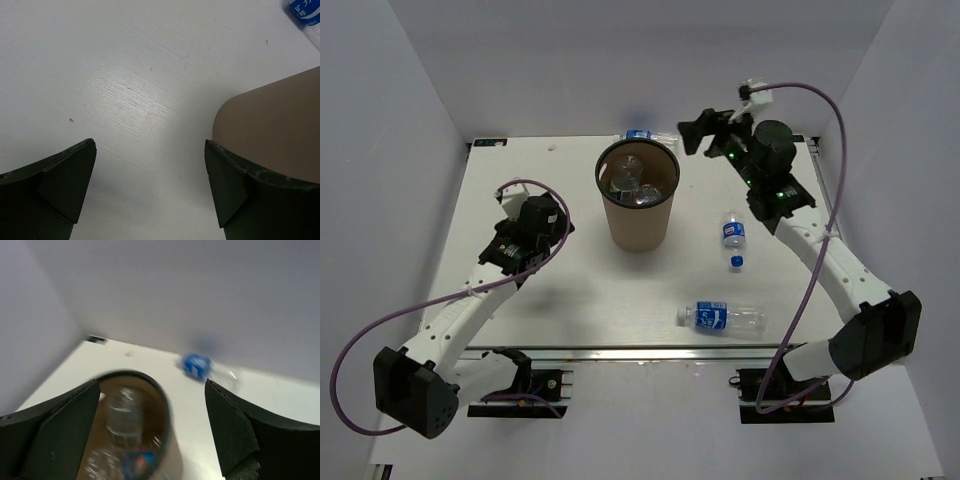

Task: Put the plastic bottles in the bin

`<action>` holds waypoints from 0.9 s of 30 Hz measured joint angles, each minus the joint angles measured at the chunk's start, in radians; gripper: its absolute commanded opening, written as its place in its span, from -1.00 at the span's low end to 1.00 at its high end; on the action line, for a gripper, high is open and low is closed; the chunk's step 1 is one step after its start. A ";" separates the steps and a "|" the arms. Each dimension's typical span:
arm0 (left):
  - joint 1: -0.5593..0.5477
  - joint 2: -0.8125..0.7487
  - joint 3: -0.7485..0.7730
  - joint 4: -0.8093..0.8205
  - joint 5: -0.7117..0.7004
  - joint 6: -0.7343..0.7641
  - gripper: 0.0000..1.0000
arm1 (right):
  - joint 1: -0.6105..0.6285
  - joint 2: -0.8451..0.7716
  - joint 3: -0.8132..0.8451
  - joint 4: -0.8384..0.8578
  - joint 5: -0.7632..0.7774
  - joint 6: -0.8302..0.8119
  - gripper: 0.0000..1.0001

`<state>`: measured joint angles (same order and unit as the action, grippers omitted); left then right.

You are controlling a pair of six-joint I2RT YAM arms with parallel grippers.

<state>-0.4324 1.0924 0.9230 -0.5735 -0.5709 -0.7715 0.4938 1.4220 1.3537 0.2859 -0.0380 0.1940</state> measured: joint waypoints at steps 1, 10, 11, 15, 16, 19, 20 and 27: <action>0.000 0.001 -0.001 0.000 0.000 0.000 0.96 | -0.029 -0.018 -0.004 -0.073 0.047 0.029 0.79; 0.000 0.061 -0.001 0.005 0.000 0.001 0.96 | -0.253 -0.124 -0.363 -0.404 0.249 0.193 0.79; 0.000 0.066 -0.001 0.005 0.000 0.001 0.96 | -0.274 -0.106 -0.364 -0.430 0.245 0.199 0.79; 0.000 0.071 -0.001 0.006 0.000 0.001 0.97 | -0.318 0.021 -0.310 -0.520 0.248 0.195 0.79; 0.000 0.071 -0.001 0.006 0.000 0.001 0.96 | -0.318 0.060 -0.287 -0.539 0.248 0.191 0.79; 0.000 0.071 -0.001 0.005 -0.002 0.002 0.97 | -0.317 0.204 -0.216 -0.560 0.225 0.180 0.78; 0.000 0.071 -0.001 0.005 -0.003 0.003 0.96 | -0.316 0.247 -0.199 -0.562 0.212 0.175 0.73; 0.000 0.071 -0.001 0.000 -0.018 0.003 0.96 | -0.316 0.428 -0.156 -0.598 0.178 0.179 0.37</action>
<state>-0.4324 1.1629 0.9222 -0.5739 -0.5884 -0.7681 0.1780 1.8500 1.1973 -0.3122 0.1402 0.3725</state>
